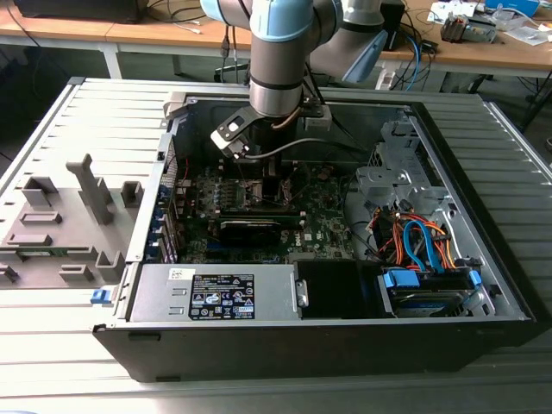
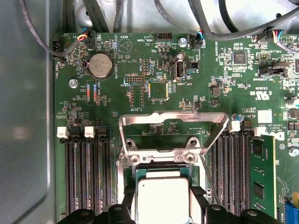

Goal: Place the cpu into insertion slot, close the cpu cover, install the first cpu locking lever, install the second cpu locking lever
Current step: 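Place the cpu into insertion slot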

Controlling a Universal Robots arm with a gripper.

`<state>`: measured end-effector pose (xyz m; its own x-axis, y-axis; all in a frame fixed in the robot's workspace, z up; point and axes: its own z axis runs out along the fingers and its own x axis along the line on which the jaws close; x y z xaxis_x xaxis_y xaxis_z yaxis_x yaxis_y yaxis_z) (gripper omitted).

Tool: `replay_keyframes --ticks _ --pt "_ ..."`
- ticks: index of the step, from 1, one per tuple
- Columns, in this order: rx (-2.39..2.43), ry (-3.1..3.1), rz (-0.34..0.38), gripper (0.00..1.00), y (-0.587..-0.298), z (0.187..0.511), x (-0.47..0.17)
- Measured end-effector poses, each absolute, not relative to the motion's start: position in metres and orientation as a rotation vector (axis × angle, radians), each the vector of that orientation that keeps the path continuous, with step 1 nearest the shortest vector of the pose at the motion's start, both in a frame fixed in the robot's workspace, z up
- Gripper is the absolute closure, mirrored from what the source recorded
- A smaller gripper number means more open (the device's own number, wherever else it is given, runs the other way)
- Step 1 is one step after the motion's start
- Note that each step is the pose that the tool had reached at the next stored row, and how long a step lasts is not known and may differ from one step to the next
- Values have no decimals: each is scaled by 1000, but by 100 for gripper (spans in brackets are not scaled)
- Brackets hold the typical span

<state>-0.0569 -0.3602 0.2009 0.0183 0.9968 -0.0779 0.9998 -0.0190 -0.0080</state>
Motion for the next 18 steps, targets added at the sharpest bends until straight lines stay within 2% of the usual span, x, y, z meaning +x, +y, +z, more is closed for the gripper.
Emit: replay_keyframes --ticks 3,4,14,15,18 --pt "2206 2165 -95 43 -360 201 -57" --pt "2206 2165 -95 37 -360 201 -57" --pt "2207 2166 -90 37 -358 214 -57" --pt "2208 2167 -87 38 -358 214 -57" --pt "2211 2183 -69 58 -358 213 -57"
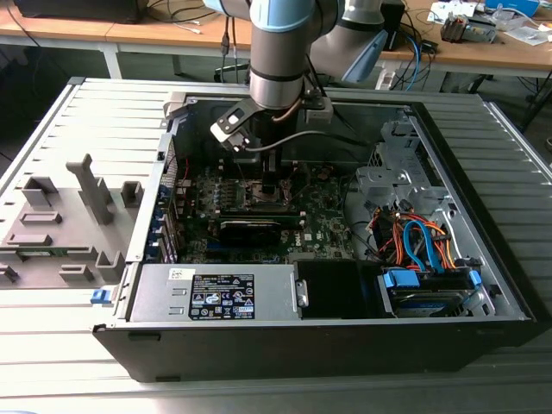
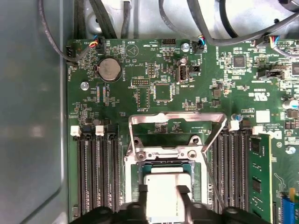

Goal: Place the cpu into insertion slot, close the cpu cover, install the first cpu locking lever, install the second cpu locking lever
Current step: 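Place the cpu into insertion slot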

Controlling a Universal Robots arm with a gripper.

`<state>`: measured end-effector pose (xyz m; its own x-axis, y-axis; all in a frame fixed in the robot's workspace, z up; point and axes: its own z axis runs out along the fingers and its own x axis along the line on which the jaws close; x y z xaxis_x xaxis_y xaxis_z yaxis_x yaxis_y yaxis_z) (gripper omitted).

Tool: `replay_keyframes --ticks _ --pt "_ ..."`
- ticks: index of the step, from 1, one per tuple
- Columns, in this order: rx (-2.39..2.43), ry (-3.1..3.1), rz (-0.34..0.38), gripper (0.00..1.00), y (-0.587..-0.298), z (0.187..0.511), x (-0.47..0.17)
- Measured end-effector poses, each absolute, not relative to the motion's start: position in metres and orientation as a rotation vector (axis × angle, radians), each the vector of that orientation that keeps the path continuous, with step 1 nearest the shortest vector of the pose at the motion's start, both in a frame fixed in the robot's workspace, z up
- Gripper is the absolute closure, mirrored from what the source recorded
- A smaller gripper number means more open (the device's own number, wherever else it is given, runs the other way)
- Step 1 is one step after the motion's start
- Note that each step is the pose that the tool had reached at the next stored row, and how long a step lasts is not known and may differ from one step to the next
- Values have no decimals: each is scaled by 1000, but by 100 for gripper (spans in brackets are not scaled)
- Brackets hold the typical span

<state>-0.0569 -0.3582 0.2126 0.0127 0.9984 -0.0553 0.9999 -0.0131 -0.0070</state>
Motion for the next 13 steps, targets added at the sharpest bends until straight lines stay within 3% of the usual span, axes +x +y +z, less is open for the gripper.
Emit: replay_keyframes --ticks 3,4,5,13 --pt "2169 2226 -66 76 -359 211 -57" --pt "2153 2241 -65 76 -359 211 -57" --pt "2133 2259 -65 88 -359 211 -57" --pt "2084 2303 -65 89 -362 205 -57"
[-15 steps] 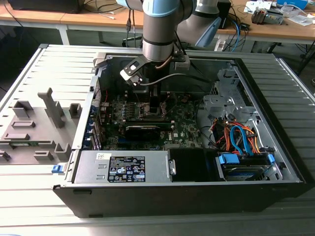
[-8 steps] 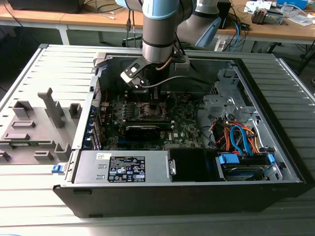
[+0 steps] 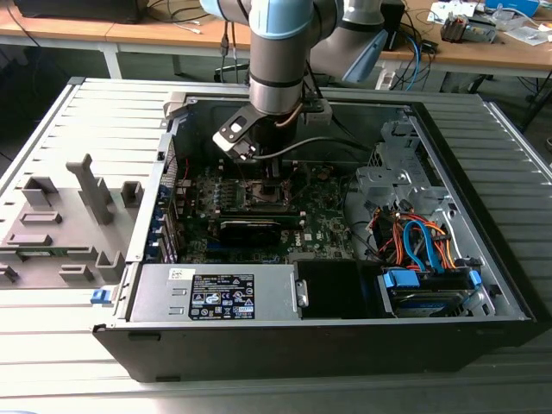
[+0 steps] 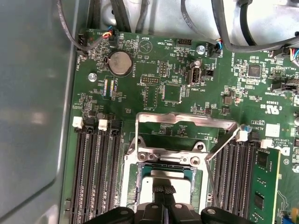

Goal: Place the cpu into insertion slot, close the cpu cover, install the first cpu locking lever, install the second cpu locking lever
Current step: 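Place the cpu into insertion slot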

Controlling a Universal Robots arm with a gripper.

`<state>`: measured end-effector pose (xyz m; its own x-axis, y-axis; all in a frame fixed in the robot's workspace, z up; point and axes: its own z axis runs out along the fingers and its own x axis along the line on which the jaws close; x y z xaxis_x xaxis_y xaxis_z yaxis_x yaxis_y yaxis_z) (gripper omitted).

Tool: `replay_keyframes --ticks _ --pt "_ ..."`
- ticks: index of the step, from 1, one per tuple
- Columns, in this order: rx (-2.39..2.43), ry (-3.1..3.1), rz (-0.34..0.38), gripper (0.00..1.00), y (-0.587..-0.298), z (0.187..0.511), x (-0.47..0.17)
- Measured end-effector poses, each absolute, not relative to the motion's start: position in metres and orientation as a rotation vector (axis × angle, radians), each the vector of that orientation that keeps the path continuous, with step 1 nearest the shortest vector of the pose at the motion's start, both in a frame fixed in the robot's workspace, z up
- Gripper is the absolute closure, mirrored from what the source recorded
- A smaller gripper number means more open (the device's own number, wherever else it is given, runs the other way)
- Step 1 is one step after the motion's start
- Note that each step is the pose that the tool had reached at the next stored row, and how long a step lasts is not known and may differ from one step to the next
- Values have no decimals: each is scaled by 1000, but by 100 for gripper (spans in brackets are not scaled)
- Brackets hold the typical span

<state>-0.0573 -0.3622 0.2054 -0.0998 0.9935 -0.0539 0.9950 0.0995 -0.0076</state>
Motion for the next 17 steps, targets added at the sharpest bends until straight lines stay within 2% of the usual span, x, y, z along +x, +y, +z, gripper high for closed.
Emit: replay_keyframes --ticks 6,17 --pt "2084 2304 -61 89 -362 208 -57" --pt "2084 2303 -64 89 -362 246 -57"
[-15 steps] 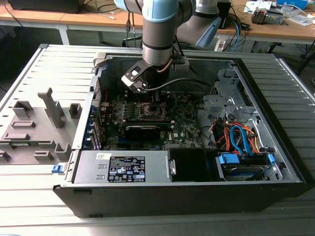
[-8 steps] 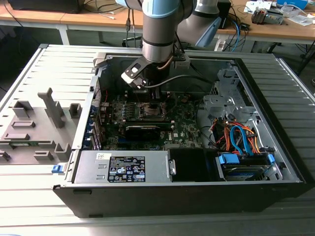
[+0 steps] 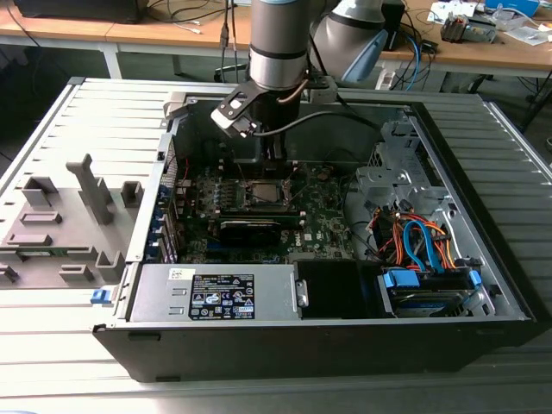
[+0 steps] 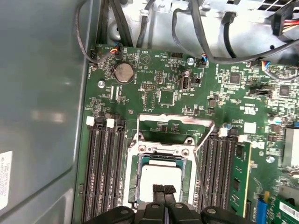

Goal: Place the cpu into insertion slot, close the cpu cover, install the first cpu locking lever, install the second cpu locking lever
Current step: 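Place the cpu into insertion slot, then close the cpu cover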

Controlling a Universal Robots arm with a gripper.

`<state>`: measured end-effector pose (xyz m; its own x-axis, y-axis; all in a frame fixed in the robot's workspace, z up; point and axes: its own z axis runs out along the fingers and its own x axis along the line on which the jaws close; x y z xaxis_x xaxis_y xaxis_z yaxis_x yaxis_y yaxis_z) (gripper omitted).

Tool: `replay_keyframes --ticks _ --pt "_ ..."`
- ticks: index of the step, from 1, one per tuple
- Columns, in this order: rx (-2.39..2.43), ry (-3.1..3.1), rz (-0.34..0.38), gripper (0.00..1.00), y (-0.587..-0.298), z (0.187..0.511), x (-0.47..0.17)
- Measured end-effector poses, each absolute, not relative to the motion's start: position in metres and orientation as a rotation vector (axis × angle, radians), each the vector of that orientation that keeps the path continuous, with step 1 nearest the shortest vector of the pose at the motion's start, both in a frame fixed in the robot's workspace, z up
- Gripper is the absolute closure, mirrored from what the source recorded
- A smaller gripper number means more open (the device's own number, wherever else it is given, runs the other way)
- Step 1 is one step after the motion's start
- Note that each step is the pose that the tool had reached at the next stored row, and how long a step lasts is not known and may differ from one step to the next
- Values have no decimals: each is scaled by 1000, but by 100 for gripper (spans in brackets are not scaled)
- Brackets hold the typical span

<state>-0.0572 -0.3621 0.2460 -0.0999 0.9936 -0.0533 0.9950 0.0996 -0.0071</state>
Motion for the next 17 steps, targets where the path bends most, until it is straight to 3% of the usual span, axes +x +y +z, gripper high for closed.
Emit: replay_keyframes --ticks 17 --pt "2084 2303 -64 89 -363 273 -54"
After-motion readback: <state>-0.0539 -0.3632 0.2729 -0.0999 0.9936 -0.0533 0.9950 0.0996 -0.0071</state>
